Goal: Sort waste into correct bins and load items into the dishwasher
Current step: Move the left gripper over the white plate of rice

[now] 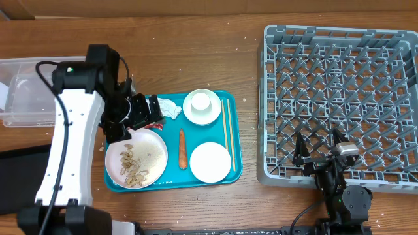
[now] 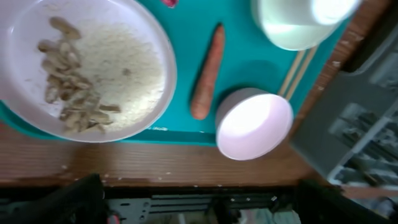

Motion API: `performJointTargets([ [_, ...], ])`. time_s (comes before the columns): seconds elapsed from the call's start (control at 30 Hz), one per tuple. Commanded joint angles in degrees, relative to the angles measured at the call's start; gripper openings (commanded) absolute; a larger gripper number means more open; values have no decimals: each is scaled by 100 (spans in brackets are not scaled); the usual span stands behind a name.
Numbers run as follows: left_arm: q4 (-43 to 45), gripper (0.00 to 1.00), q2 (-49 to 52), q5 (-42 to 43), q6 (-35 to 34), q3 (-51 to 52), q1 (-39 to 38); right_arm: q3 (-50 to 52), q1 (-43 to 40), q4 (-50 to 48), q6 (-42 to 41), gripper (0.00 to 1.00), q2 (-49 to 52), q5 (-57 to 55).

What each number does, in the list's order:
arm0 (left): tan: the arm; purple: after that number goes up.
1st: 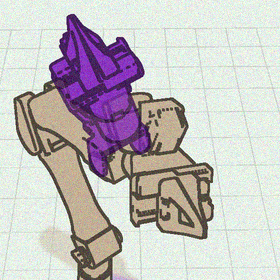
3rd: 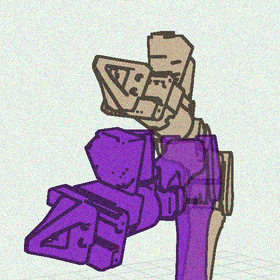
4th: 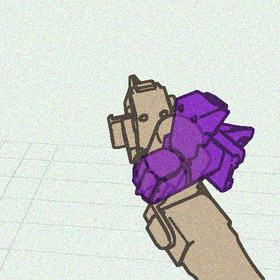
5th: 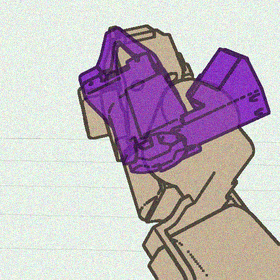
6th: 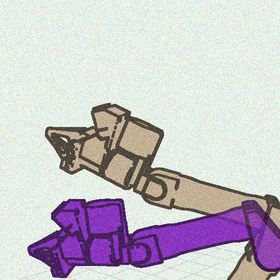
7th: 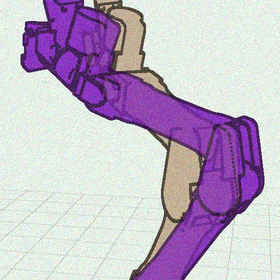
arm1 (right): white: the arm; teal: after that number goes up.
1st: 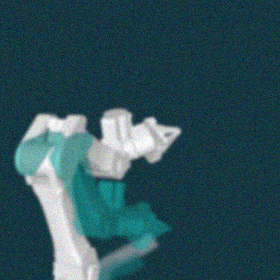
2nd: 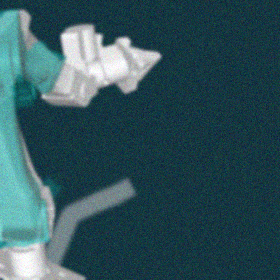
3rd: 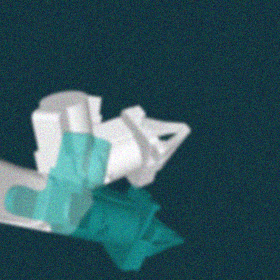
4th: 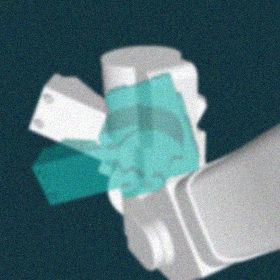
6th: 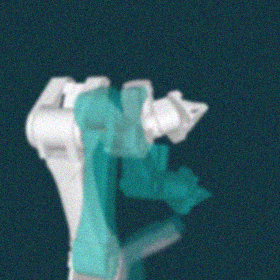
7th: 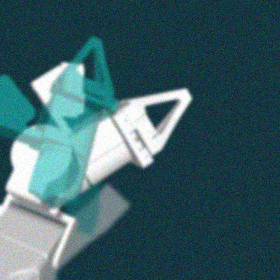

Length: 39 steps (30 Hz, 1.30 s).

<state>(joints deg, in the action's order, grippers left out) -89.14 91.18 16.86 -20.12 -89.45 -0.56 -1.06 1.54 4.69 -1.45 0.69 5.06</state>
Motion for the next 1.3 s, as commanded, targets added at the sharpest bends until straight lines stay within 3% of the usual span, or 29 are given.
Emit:
performJointTargets([
  [0.0, -9, 100, -13, -979, -767, 251, -136, 59, 22, -28, -24, 100, -46, -52],
  [0.23, 579, 100, -186, -1453, -1482, 874, -511, 59, 22, -28, -24, 100, -46, -52],
  [0.47, 1742, 100, -85, -1342, -1628, 1569, -660, 59, 22, -28, -24, 100, -46, -52],
  [0.73, 1694, 100, -42, -1290, -1438, 1836, -756, 59, 22, -26, -24, 100, -46, -52],
  [0.97, 2610, 100, -42, -1366, -1615, 2629, -1010, 59, 22, -28, -24, 100, -46, -52],
  [1.17, 3263, 93, -42, -2041, -1764, 2997, -1193, 59, 22, -26, -24, 100, -46, -52],
  [1.27, 3429, 83, -39, -2214, -1759, 3021, -1196, 59, 22, -28, -24, 100, -46, -52],
])
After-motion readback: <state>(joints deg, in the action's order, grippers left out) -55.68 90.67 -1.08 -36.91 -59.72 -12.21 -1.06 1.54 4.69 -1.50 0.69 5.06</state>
